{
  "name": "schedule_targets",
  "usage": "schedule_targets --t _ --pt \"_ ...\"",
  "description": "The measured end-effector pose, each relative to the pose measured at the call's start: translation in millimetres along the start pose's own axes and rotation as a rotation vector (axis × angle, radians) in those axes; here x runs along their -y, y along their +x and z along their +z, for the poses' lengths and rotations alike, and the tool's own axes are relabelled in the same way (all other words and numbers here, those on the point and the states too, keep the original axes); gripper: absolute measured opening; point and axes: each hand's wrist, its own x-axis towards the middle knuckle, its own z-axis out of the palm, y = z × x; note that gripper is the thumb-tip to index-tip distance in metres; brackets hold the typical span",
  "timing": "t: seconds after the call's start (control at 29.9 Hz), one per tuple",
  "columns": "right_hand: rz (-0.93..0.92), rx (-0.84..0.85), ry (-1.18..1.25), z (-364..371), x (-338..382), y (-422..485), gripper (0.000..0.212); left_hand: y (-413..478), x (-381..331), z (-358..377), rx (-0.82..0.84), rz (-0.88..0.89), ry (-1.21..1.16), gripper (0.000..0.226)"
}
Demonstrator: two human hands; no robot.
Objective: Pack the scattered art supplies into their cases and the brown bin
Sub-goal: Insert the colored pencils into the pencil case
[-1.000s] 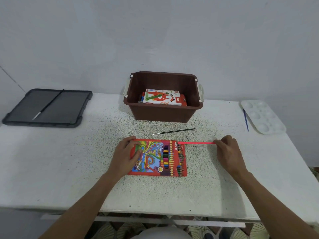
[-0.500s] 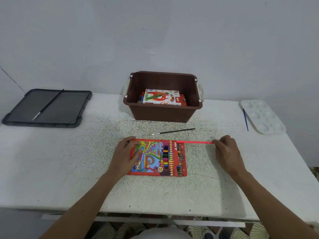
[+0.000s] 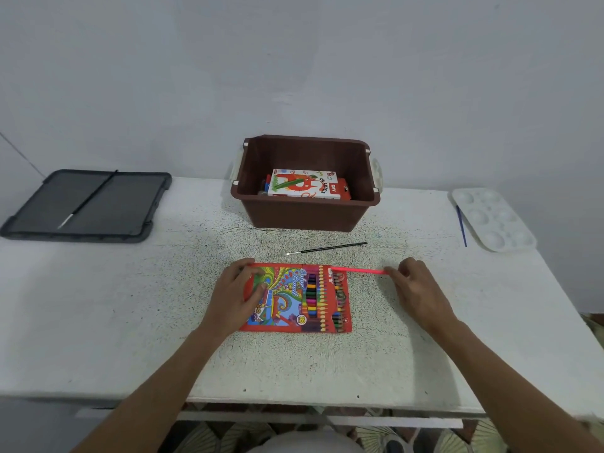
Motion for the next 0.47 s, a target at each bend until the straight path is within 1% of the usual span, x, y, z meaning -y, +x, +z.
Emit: schedule_targets --t 0.1,0.3,0.47 --pt "0.035 0.012 -0.01 7 11 11 0.041 0 -1 0 -0.003 0.007 -0.009 0.033" --pt "0.09 0.048 0.048 14 39 26 0.032 -1 0 -1 -0.012 0.022 -0.003 0.034" --pt "0.132 0.045 0.135 21 63 25 0.03 -1 -1 -2 -0.003 0.028 0.003 0.041"
